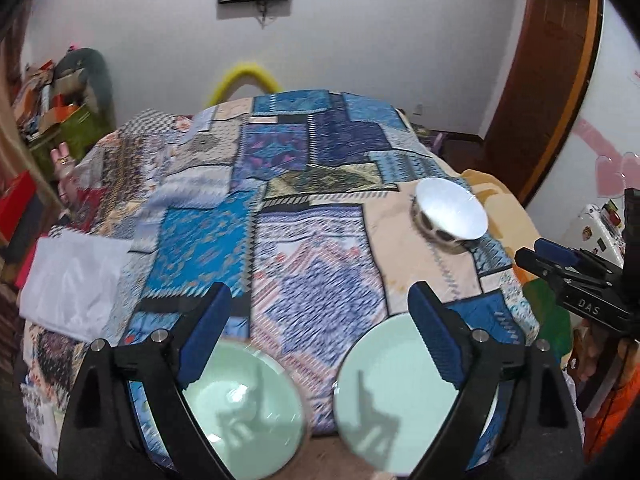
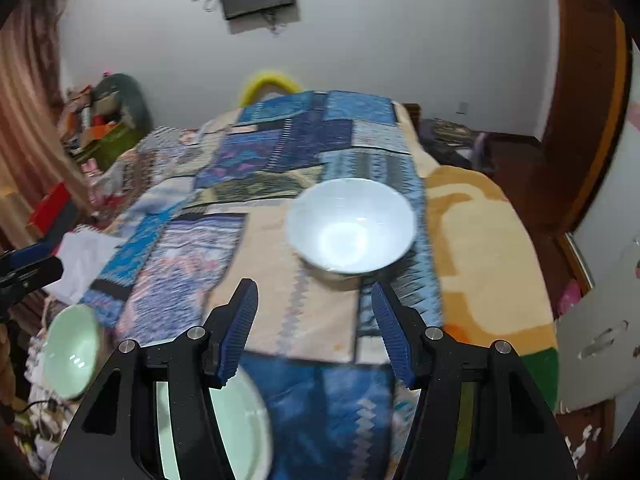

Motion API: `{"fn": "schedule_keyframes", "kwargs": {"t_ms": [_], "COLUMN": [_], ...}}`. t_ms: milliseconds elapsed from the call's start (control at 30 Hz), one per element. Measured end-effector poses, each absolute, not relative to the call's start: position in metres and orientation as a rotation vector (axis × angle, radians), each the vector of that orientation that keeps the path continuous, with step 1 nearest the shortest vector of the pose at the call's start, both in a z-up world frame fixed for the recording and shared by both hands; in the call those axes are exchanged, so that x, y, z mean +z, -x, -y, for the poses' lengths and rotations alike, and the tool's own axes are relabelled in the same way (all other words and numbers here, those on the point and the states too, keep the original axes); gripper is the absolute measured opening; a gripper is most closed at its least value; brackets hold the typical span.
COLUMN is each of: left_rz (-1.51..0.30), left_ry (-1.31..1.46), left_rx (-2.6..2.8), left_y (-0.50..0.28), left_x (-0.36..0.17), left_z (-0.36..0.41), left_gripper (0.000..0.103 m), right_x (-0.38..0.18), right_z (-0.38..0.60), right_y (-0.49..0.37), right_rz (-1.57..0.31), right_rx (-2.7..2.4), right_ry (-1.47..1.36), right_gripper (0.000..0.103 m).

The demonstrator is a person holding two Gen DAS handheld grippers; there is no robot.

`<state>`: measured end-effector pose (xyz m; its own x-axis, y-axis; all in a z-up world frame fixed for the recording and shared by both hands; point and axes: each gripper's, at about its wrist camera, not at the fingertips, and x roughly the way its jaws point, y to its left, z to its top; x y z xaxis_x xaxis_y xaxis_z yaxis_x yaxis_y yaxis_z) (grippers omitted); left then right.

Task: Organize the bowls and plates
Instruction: 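Reach both grippers to the white spotted bowl rim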

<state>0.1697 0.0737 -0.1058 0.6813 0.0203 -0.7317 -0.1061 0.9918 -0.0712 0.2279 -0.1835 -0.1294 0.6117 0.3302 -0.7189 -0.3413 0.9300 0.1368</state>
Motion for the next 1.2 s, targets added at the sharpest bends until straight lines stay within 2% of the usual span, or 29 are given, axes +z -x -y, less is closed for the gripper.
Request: {"fn": "schedule_keyframes", "kwargs": {"t_ms": [300, 567, 633, 800, 1200], "left_rz": [-0.896, -0.933, -0.938, -0.96, -0.984], "left_ry": [0.086, 0.081, 0.089, 0.096, 0.101], "left_rx": [0.02, 0.021, 0.018, 0.006, -0.009], "left_y": [-0.244, -0.297, -0.308, -0.331, -0.351], "left_x": [-0.138, -0.154, -0.158, -0.173, -0.195], "left_z": [-0.046, -0.045, -0.043, -0.038, -0.027], "left_gripper": [0.091, 0.091, 0.091, 0.091, 0.091], "right_x": [-0.171, -0.204, -0.211, -0.221, -0.216], "right_z": [0.204, 0.215, 0.216, 0.212, 0.184], "right_y": [-0.287, -0.333, -0.339, -0.348, -0.328], "right_rz": [-0.885, -0.973, -0.99, -1.012, -1.011], "right_rx": [0.293, 0.286, 0.29, 0.334, 0.494], "right_ry": [-0.008, -0.076, -0.087, -0.102, -0.009], "right_gripper": [0.055, 0.036, 0.028, 0.02, 0.02]}}
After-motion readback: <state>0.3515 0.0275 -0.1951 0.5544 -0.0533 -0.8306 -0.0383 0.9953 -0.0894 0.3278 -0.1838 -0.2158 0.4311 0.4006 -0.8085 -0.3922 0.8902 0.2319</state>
